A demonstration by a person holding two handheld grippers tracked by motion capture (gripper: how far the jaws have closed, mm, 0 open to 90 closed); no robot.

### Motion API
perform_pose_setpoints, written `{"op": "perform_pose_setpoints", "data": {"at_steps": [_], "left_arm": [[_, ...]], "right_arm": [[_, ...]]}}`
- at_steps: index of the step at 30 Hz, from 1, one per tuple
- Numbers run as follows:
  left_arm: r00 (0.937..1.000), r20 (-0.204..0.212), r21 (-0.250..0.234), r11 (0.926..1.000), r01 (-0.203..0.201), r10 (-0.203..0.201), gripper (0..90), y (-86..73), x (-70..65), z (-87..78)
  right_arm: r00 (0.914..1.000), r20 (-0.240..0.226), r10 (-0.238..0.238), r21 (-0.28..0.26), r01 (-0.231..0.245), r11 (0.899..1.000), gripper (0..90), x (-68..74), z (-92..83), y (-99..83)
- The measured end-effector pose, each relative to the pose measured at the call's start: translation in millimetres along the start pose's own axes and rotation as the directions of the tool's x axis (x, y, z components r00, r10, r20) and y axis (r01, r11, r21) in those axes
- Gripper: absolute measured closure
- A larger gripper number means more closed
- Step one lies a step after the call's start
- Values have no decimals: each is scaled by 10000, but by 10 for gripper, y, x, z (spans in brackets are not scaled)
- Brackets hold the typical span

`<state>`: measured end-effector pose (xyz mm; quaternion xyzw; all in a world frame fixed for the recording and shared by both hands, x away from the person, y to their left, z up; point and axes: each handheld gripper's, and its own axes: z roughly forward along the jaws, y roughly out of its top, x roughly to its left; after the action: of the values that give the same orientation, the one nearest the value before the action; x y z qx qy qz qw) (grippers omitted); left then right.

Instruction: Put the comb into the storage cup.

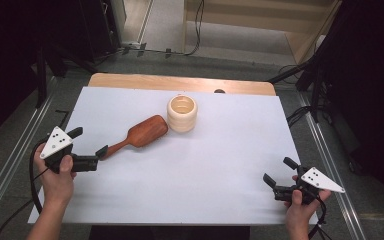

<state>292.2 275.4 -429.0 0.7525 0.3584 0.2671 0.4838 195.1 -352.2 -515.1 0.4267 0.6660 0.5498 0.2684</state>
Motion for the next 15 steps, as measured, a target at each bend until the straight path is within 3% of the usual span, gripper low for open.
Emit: {"op": "perform_pose_setpoints", "data": {"at_steps": [15], "left_arm": [[9989,462,635,9979,-157,128,0,182,-15,239]], "right_arm": [[10000,1,-6,23,6,10000,0,1,4,-1]]}}
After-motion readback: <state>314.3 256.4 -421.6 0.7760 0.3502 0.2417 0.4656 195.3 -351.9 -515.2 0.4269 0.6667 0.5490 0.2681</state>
